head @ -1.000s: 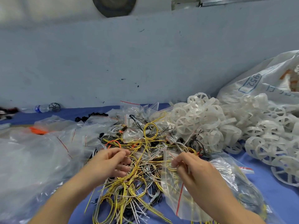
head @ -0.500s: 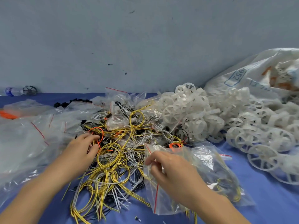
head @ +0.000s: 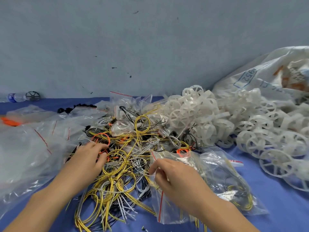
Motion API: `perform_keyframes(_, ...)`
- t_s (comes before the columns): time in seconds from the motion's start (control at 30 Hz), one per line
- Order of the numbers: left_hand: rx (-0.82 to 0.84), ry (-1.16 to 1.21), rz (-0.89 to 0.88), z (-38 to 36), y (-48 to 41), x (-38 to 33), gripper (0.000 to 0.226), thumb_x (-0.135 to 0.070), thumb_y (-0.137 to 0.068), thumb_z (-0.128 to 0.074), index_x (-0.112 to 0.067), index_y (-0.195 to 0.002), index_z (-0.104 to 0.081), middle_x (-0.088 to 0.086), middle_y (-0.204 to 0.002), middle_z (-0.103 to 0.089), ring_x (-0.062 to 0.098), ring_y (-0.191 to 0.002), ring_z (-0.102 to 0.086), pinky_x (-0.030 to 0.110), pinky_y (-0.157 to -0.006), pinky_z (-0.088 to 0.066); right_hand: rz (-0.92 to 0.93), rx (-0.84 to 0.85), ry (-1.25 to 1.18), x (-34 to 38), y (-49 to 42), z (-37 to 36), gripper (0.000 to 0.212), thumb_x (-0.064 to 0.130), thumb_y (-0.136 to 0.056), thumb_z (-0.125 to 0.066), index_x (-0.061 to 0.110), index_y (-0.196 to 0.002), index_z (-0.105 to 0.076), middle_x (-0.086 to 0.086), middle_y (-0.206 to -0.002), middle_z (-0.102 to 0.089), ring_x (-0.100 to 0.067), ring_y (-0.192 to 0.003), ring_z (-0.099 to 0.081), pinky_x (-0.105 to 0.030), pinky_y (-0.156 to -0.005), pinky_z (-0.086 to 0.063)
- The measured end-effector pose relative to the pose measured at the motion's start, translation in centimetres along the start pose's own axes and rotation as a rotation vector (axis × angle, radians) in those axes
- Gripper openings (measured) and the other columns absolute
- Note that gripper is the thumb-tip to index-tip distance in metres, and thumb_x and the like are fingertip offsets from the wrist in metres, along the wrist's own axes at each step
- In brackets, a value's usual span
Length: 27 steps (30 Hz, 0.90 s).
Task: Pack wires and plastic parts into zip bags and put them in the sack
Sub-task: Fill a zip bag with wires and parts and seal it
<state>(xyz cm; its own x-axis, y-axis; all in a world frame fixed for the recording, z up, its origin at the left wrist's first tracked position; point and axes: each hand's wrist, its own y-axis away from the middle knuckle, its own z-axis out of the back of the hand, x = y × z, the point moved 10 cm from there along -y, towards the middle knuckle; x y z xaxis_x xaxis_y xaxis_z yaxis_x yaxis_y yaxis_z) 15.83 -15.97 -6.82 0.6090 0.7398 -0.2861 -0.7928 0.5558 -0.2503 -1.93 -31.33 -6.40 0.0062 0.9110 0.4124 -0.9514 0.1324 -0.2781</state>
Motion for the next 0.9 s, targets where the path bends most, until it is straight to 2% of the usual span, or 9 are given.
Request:
perform_keyframes(0.17, -0.128, 0.003, 0.011, 1.2, -0.6, -0.3, 0.03, -0.028, -0.099, -0.045, -0.023, -0.125, -0.059, 0.0, -0.125, -0.058, 0.02, -0.115, -0.052, 0.038, -0.095, -0.044, -0.02, 0.015, 0.0, -0.5, -0.4, 0.0, 0.023, 0.032, -0.097, -0.034, 0.037, -0.106, -0.055, 0.023, -0.091, -0.052, -0.003, -0.079, -0.051, -0.029, -0.069, -0.041)
perform_keyframes(0.27, -0.203, 0.019, -0.022, 2.2, -1.8, -2.1, 0.029, -0.028, -0.099, -0.043, -0.023, -0.123, -0.059, -0.001, -0.122, -0.058, 0.018, -0.114, -0.051, 0.038, -0.095, -0.045, -0.04, 0.033, 0.007, -0.9, -0.7, 0.0, 0.024, 0.031, -0.098, -0.035, 0.036, -0.107, -0.056, 0.021, -0.095, -0.056, -0.005, -0.083, -0.054, -0.029, -0.069, -0.037)
perform_keyframes(0.47, -0.18, -0.008, -0.124, 1.3, -6.6, -8.2, 0.031, -0.029, -0.101, -0.04, -0.02, -0.125, -0.057, 0.001, -0.122, -0.061, 0.02, -0.115, -0.051, 0.042, -0.098, -0.045, -0.056, 0.072, 0.02, -2.0, -0.6, -0.2, 0.021, 0.029, -0.098, -0.036, 0.034, -0.108, -0.054, 0.016, -0.107, -0.062, -0.007, -0.093, -0.056, -0.03, -0.073, -0.041)
perform_keyframes(0.63, -0.216, -0.062, -0.081, 1.3, -10.9, -9.4, 0.034, -0.026, -0.101, -0.038, -0.017, -0.129, -0.055, 0.006, -0.125, -0.058, 0.023, -0.118, -0.05, 0.043, -0.1, -0.044, -0.052, 0.082, 0.01, -2.6, -0.7, 0.0, 0.022, 0.031, -0.098, -0.034, 0.038, -0.107, -0.053, 0.018, -0.108, -0.061, -0.005, -0.095, -0.055, -0.03, -0.073, -0.043)
perform_keyframes(0.7, -0.198, -0.106, -0.094, 0.9, -12.2, -9.7, 0.036, -0.028, -0.102, -0.037, -0.017, -0.131, -0.053, 0.006, -0.131, -0.055, 0.023, -0.122, -0.047, 0.044, -0.104, -0.04, -0.05, 0.08, 0.003, -2.8, -0.8, 0.2, 0.022, 0.031, -0.099, -0.034, 0.038, -0.107, -0.053, 0.018, -0.107, -0.061, -0.006, -0.095, -0.055, -0.031, -0.079, -0.046)
perform_keyframes(0.8, -0.118, -0.163, -0.119, -0.1, -13.9, -10.2, 0.043, -0.033, -0.102, -0.033, -0.023, -0.143, -0.042, 0.004, -0.149, -0.041, 0.025, -0.139, -0.034, 0.046, -0.114, -0.026, -0.054, 0.072, 0.004, -3.0, -0.9, 0.5, 0.023, 0.031, -0.098, -0.035, 0.037, -0.107, -0.055, 0.017, -0.105, -0.061, -0.008, -0.095, -0.056, -0.034, -0.081, -0.049)
perform_keyframes(0.87, 0.032, -0.246, -0.109, -1.4, -14.9, -9.6, 0.044, -0.035, -0.103, -0.029, -0.024, -0.144, -0.041, 0.006, -0.152, -0.037, 0.027, -0.141, -0.03, 0.049, -0.118, -0.022, -0.055, 0.069, 0.006, -3.1, -0.9, 0.7, 0.024, 0.03, -0.098, -0.035, 0.035, -0.107, -0.056, 0.016, -0.106, -0.062, -0.009, -0.097, -0.057, -0.036, -0.083, -0.05)
perform_keyframes(0.9, 0.119, -0.29, -0.105, -2.1, -15.0, -9.0, 0.042, -0.036, -0.103, -0.028, -0.023, -0.139, -0.045, 0.008, -0.148, -0.043, 0.029, -0.137, -0.034, 0.051, -0.116, -0.026, -0.058, 0.069, 0.006, -3.1, -0.8, 0.7, 0.024, 0.03, -0.098, -0.035, 0.034, -0.108, -0.057, 0.016, -0.107, -0.062, -0.01, -0.098, -0.057, -0.037, -0.084, -0.05)
